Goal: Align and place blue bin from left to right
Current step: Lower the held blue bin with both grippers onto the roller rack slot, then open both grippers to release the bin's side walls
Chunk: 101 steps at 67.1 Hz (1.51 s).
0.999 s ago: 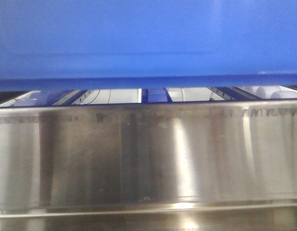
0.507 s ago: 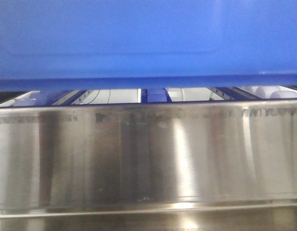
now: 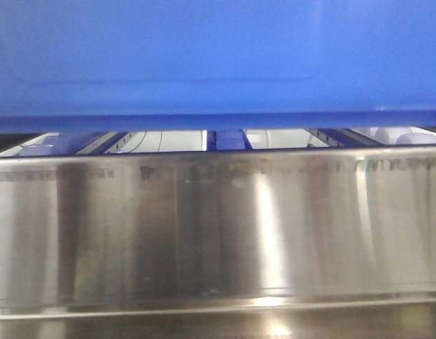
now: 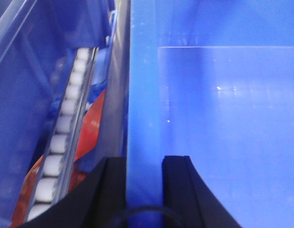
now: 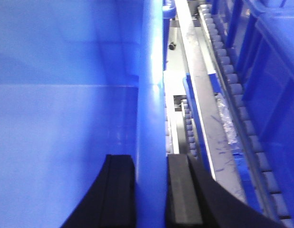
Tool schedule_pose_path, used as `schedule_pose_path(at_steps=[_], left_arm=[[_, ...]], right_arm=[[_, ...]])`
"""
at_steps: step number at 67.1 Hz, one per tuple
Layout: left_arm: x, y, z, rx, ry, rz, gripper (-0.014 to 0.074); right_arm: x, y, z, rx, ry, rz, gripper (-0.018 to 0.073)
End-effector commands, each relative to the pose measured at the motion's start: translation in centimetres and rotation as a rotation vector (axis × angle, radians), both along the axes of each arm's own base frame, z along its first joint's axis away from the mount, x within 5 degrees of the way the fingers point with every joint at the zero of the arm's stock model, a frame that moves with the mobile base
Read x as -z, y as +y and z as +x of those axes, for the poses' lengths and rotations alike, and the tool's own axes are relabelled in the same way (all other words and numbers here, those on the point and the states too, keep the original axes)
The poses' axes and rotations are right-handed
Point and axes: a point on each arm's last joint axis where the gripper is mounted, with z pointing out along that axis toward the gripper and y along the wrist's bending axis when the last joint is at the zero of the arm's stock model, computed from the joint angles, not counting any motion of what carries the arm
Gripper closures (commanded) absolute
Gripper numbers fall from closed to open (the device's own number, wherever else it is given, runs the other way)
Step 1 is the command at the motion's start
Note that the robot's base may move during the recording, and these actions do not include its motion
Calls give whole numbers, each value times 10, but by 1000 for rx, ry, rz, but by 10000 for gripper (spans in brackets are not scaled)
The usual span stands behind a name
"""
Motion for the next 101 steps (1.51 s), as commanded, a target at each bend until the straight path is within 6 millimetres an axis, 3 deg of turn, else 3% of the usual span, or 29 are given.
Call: schedule_pose_path(at_steps=[1, 13, 32, 48, 60, 76, 101], left_arm=[[-13, -15, 2, 133, -128, -88, 707], [-12, -15, 6, 128, -135, -89, 707], [-1, -15, 42, 110, -142, -146, 707], [16, -12, 71, 111, -84, -183, 707], [28, -8, 86, 75, -52, -170, 707], [36, -13, 91, 72, -14, -176, 707], [48, -19, 98, 69, 34, -181, 707]], right_arm=[[-23, 22, -5, -204, -172, 188, 639], [-20, 19, 1, -157, -145, 203, 638], [-22, 10, 32, -72, -143, 268, 638], [-5, 13, 60, -27, -104, 259, 638], [11, 26, 73, -34, -77, 238, 638], [26, 33, 84, -19, -39, 201, 638], [34, 31, 89, 16, -4, 167, 638]])
